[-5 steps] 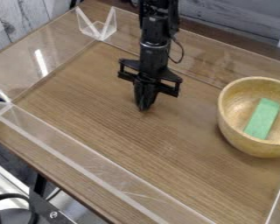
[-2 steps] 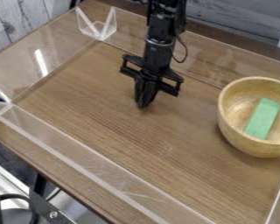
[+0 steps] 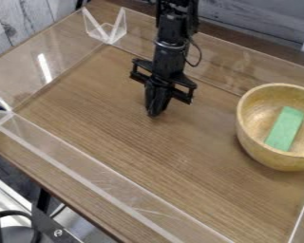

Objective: Remove the green block from inside the brown bowl and put it on the table

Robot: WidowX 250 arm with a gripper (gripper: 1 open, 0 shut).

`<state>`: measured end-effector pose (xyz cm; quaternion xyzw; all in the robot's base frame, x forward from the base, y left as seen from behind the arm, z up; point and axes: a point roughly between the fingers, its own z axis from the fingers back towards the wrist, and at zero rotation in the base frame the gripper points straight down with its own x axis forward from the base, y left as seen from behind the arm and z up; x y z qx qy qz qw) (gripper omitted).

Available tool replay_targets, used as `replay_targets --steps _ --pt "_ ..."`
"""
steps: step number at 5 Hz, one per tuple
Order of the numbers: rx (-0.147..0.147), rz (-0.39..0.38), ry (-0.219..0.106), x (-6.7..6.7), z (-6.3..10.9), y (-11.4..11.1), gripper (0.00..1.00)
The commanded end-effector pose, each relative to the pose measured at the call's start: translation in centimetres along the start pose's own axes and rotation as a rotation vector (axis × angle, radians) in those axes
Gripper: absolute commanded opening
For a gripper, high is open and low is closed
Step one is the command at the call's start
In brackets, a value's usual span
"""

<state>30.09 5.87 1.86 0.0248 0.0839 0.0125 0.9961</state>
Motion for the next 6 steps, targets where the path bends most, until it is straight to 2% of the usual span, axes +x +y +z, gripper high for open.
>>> replay_targets --steps 1,2,5,6 --pt "0.029 -0.018 -0.022 0.01 1.04 0.05 0.0" --pt "0.055 -0.042 -0.014 -0.12 1.04 -0.16 0.0" --pt "-0.05 -0.065 -0.048 -0.64 1.15 0.24 0.0" --pt "-0.071 -0.101 -0.071 -0.46 1.28 -0.04 0.0"
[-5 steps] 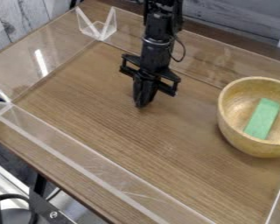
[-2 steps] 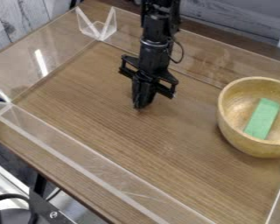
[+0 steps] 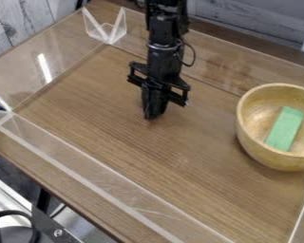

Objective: Remove the green block from inside the brown bowl and put it on the table

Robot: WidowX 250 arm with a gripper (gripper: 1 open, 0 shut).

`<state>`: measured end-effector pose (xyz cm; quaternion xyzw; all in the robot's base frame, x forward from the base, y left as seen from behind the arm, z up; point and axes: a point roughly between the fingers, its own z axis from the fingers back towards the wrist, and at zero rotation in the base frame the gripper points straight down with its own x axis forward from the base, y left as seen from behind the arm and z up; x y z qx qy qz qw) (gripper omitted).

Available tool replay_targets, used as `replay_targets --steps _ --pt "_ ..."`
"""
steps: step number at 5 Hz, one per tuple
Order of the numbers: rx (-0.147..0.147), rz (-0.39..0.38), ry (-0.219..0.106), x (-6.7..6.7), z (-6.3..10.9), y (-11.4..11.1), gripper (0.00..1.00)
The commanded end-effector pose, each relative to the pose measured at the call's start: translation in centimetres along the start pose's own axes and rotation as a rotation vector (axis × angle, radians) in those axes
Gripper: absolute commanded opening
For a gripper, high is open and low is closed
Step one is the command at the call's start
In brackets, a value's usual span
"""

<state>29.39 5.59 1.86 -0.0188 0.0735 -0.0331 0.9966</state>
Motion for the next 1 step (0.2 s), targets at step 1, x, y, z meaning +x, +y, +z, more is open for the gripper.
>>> replay_targets --steps 1 --pt "-0.007 -0.041 -0.068 0.5 1.49 -0.11 0.0"
